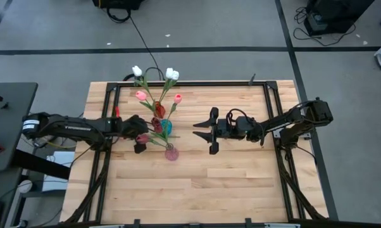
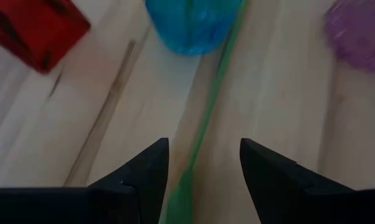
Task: Sort flowers into vase by color
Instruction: Put the pink flower into the blue vase
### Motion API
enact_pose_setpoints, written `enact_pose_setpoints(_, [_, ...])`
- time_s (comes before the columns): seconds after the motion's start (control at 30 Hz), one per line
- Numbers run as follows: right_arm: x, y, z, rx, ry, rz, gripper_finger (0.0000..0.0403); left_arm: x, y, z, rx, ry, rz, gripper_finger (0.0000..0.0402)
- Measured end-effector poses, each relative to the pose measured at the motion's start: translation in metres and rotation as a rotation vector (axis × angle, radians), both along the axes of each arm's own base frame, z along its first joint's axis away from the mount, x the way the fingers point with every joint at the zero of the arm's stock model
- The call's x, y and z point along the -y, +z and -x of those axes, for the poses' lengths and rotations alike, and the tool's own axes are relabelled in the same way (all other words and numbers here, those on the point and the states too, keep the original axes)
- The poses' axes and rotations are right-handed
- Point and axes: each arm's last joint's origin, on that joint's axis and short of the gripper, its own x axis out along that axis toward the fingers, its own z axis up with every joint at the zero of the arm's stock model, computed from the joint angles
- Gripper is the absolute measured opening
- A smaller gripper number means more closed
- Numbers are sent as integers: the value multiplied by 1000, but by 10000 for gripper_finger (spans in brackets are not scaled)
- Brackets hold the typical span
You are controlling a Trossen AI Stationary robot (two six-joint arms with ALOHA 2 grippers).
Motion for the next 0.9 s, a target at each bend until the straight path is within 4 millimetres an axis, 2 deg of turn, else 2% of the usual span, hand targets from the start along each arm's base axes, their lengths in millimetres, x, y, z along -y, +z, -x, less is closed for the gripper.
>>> enact_pose_setpoints(0.23, [0,0,0,0,0,1,140,-2,-11,-5,-70,37,-37,200])
enact_pose_setpoints(0.33, [0,0,0,2,0,1,140,-3,-14,-6,-86,35,-32,183])
enact_pose_setpoints(0.47, [0,0,0,3,0,1,140,-2,-16,-8,-92,23,-10,123])
enact_pose_setpoints(0.6, [0,0,0,4,0,1,140,-2,-16,-9,-83,24,8,32])
enact_pose_setpoints(0.63, [0,0,0,3,0,1,140,-2,-15,-8,-74,34,13,17])
enact_pose_setpoints(0.73, [0,0,0,1,0,1,140,-3,-6,-6,-48,80,-23,13])
enact_pose_setpoints(0.83, [-1,0,0,1,1,1,140,-4,16,-8,39,102,-61,10])
enact_pose_setpoints(0.9, [-1,0,0,1,2,1,140,-2,25,-5,27,63,-26,6])
